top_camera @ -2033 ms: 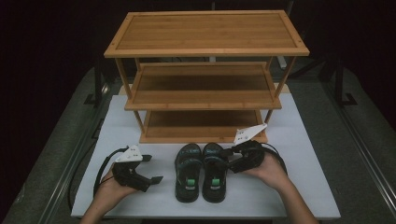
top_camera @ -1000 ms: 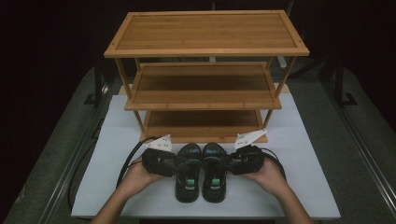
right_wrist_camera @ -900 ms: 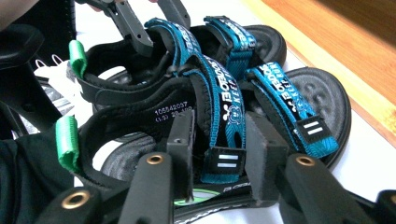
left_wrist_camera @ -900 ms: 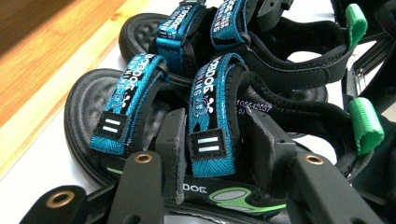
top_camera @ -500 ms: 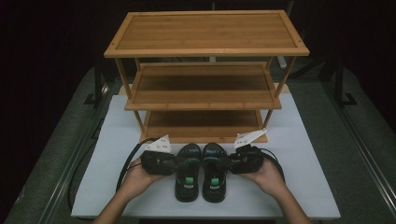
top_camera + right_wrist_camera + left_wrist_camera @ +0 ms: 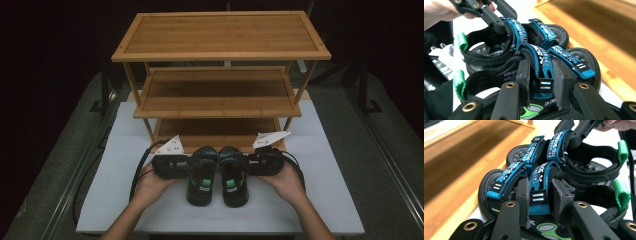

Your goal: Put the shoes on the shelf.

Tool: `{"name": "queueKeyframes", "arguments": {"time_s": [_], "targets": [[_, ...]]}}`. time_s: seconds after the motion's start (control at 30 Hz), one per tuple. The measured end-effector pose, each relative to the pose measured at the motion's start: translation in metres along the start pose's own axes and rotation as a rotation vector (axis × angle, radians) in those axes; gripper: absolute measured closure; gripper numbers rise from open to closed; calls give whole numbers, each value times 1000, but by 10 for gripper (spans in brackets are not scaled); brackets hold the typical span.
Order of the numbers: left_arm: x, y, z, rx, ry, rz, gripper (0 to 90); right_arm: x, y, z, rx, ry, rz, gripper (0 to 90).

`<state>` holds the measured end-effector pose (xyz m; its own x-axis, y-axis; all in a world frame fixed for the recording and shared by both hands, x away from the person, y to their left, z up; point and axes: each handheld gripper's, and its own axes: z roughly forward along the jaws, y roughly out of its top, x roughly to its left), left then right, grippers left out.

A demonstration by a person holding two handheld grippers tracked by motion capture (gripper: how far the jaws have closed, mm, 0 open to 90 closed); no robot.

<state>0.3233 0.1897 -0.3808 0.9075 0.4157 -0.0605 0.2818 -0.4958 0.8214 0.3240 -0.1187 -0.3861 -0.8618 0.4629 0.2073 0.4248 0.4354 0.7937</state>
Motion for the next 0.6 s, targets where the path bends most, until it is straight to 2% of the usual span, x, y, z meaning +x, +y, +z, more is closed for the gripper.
{"name": "queueKeyframes", "arguments": {"time_s": [0.17,0.37,0.6], "targets": [[12,9,5,-26,48,2,702,-13,9,3,-40,-62,-11,688],[33,15,16,-63,98,-1,702,-34,19,12,-81,-101,-28,688],[53,11,30,-114,144,-3,701,-50,28,24,-102,-173,-62,688]]}}
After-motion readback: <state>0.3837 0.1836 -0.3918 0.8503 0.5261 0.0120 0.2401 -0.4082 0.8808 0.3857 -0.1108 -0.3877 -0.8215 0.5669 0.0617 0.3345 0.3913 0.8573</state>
